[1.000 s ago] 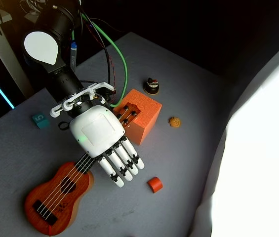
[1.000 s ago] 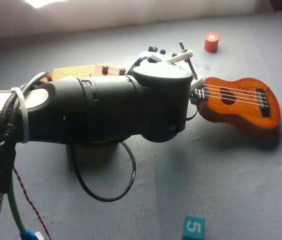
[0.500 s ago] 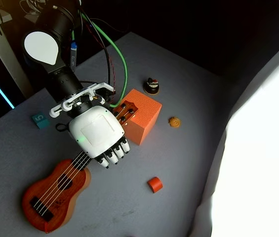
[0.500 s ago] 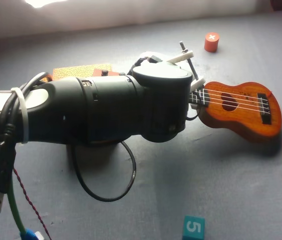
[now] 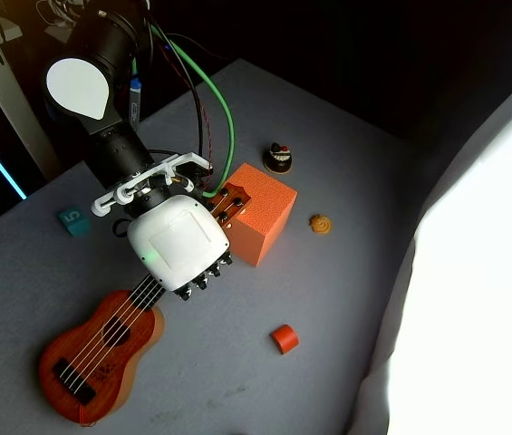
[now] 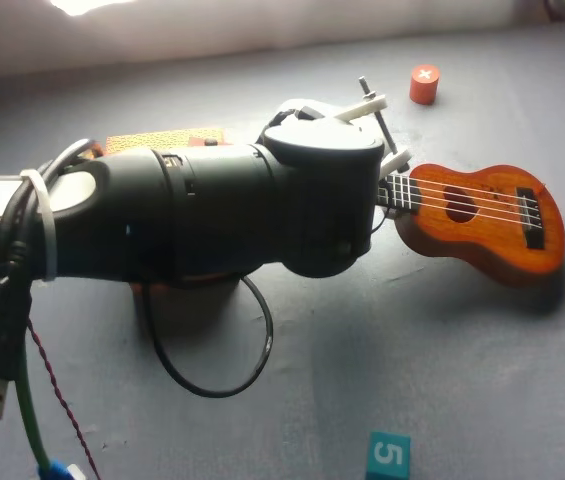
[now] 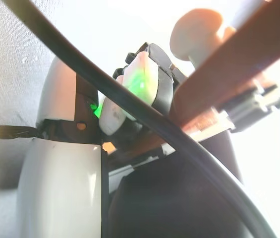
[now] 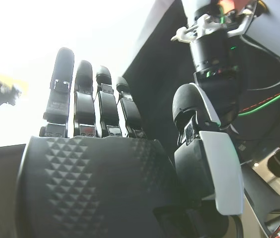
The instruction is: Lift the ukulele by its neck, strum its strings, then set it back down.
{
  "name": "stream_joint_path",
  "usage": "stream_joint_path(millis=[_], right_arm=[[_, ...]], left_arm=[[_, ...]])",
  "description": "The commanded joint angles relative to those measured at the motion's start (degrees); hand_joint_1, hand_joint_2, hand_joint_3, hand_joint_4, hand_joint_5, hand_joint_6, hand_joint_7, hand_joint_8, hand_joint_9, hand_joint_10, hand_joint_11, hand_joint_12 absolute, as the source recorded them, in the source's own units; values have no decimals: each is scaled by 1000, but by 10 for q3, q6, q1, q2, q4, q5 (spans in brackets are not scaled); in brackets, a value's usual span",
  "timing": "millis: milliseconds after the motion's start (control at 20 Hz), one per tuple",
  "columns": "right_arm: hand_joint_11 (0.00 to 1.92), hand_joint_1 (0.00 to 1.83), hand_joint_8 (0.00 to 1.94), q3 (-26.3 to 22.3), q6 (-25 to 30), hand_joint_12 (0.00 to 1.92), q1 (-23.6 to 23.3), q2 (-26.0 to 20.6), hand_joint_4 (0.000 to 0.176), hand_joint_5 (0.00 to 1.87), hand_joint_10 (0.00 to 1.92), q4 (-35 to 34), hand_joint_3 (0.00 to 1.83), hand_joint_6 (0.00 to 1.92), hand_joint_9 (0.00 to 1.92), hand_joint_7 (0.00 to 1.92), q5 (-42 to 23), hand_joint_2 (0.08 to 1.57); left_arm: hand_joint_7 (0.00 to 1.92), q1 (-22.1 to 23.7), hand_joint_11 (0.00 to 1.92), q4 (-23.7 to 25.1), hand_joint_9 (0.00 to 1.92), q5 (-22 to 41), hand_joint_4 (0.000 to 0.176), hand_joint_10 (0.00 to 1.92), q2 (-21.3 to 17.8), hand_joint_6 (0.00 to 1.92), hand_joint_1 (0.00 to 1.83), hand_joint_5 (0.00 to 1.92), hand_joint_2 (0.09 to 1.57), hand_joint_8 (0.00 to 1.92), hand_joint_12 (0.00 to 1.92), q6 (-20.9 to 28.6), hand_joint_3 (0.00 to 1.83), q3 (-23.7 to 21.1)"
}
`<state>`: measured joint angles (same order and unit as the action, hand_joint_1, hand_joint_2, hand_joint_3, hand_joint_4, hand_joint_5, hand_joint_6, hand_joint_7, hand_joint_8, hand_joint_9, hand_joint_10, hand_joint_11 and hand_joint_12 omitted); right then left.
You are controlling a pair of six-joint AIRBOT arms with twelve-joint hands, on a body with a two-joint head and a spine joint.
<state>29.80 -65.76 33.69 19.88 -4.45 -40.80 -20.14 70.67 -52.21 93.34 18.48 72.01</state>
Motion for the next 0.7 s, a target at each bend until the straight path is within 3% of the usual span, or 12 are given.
stream_joint_path(millis=[0,200,350,650], right_arm=[[0,215,5,0,6,749,-12,-7,0,50,360,-2,4,5,0,106,-70,1378],[0,238,3,1,13,865,-22,-13,0,73,387,-21,0,14,0,117,-50,1365],[0,255,6,9,32,942,-36,-13,0,77,458,-32,0,15,0,143,-8,1362],[0,199,5,23,69,962,-62,-2,0,108,403,-33,3,29,0,141,104,1378]], left_arm=[[1313,11,1450,33,1422,9,0,1921,-3,1921,1534,1258,1204,1921,1921,-11,9,1],[1309,31,1446,-4,1411,30,0,1921,-25,1921,1519,1243,1191,1921,1921,-25,0,-20],[1264,48,1417,-36,1381,37,0,1921,-48,1921,1527,1214,1195,1921,1921,-35,2,-40],[1272,91,1421,-116,1390,75,0,1921,-102,1921,1503,1224,1200,1921,1921,-90,3,-79]])
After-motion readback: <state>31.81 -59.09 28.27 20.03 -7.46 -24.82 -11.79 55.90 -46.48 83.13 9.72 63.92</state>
